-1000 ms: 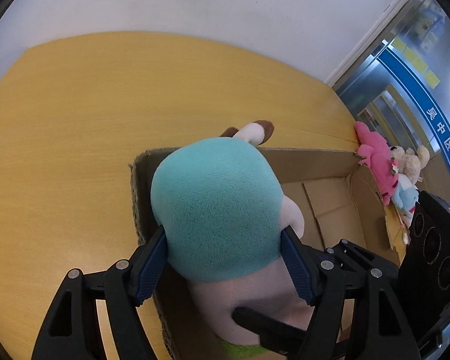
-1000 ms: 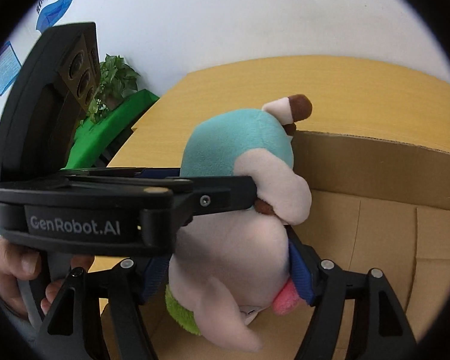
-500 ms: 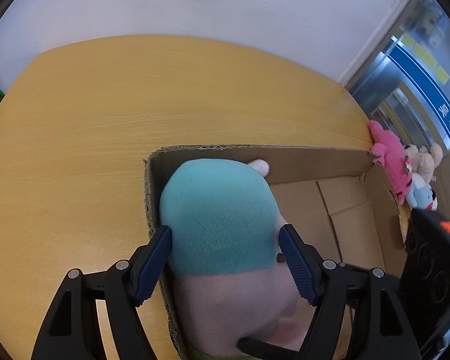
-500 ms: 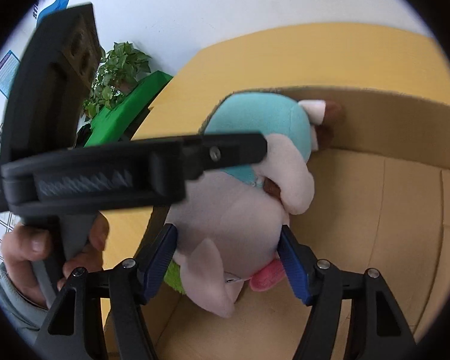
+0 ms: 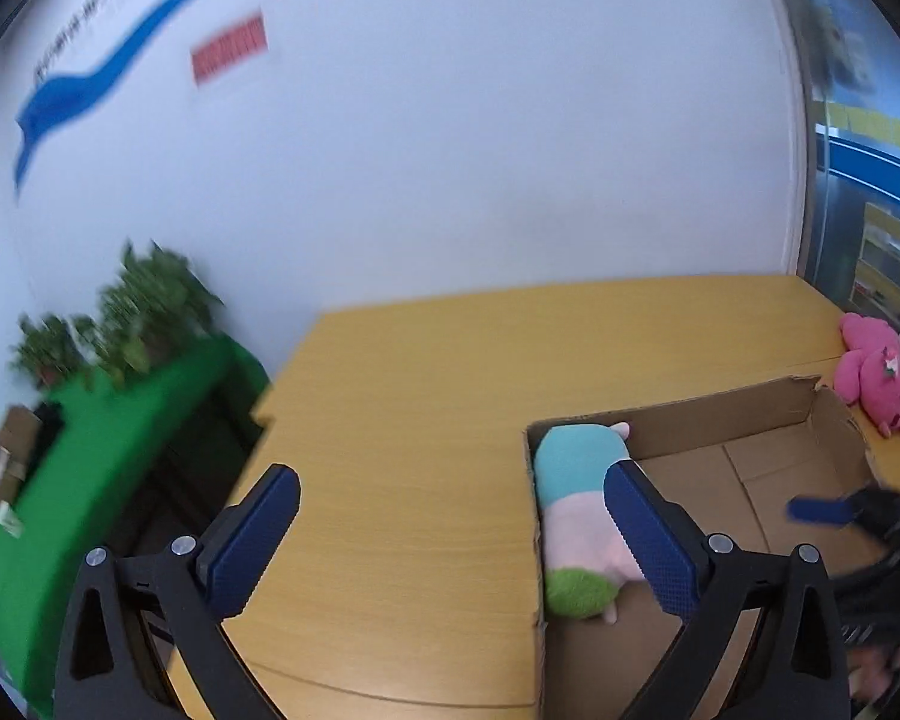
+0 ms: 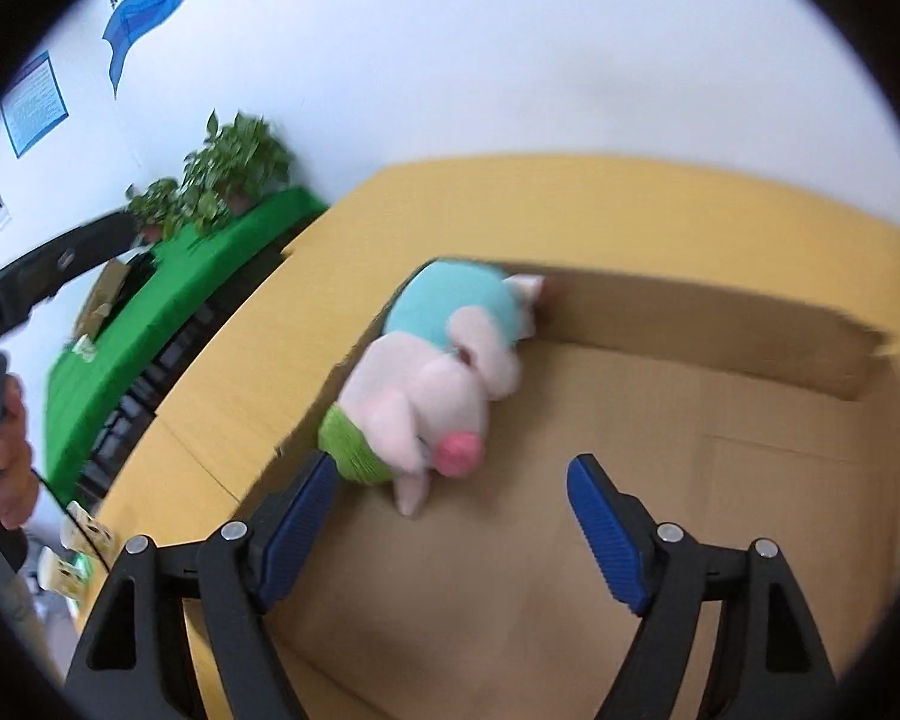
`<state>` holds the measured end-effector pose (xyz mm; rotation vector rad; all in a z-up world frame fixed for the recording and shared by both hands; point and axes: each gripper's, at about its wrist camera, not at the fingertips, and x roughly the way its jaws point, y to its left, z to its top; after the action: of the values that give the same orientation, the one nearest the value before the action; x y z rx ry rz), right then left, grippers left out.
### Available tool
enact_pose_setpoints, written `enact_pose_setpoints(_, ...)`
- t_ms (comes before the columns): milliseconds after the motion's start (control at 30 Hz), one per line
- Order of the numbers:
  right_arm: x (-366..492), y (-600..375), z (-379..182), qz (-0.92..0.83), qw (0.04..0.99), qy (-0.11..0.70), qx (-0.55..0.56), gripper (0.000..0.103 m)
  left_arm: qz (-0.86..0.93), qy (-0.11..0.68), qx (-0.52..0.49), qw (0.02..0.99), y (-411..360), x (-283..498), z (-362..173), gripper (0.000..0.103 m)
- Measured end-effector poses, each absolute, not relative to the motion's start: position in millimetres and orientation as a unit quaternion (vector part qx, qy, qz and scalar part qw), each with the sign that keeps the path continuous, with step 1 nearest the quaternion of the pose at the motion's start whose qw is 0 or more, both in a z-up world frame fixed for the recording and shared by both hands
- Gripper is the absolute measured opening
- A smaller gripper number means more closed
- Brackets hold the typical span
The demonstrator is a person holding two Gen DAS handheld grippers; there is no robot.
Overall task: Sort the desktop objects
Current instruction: 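Open the left gripper to drop the pig and withdraw, then move the left gripper to the black product box and grasp it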
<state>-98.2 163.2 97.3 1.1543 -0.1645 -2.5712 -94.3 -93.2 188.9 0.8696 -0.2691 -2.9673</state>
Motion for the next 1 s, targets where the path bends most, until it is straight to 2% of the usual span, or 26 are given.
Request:
enact_pose_setpoints(100,-77.7,186.2,111.7,-0.924,0.114,-0.041,0.362,0.079,-0.964,-0.084,0.252,0.014,-86.8,-41.9,187.4,0.103)
enact_pose_setpoints(133,-74.3,185.4,99.0,-0.931,0.098,-0.036,0.350,0.079,-0.965,-0.075,0.250,0.010,-83.5,-27.1,183.0,0.103)
enact_pose_setpoints(233,-18.2,214.5,107.5,-0.953,0.056,-0.006,0.296,0.079,-0.976,-0.034,0.214,-0.024,-72.8,15.4,166.1,0.103)
enact_pose_setpoints(400,40.7,232.7,111.2,-0.969,0.063,0.044,0.236,0.079,-0.986,0.046,0.156,-0.021,-55.5,70.6,152.4,0.103)
enact_pose_setpoints(500,54.4,242.0,102.4,-0.963,0.067,0.035,0.260,0.079,-0.983,0.060,0.173,-0.019,-44.7,88.5,146.4,0.103)
enact_pose_setpoints(833,94.1,266.5,87.3,-0.959,0.029,0.012,0.281,0.079,-0.967,0.030,0.254,-0.007,-30.2,121.6,115.3,0.103)
enact_pose_setpoints(867,97.8,265.8,84.2,-0.960,0.033,0.013,0.279,0.077,-0.967,0.022,0.254,-0.008,-29.1,124.8,112.9,0.103)
enact_pose_setpoints(900,101.3,267.0,81.6,-0.960,0.037,0.009,0.276,0.064,-0.967,0.010,0.255,-0.004,-26.3,127.6,109.6,0.103)
enact_pose_setpoints(967,106.2,269.6,77.2,-0.958,0.047,-0.006,0.283,0.045,-0.965,-0.020,0.262,-0.001,-19.3,132.1,102.3,0.100)
enact_pose_setpoints(1000,106.5,271.1,74.2,-0.956,0.052,-0.011,0.288,0.045,-0.964,-0.028,0.266,-0.007,-17.9,133.6,99.7,0.084)
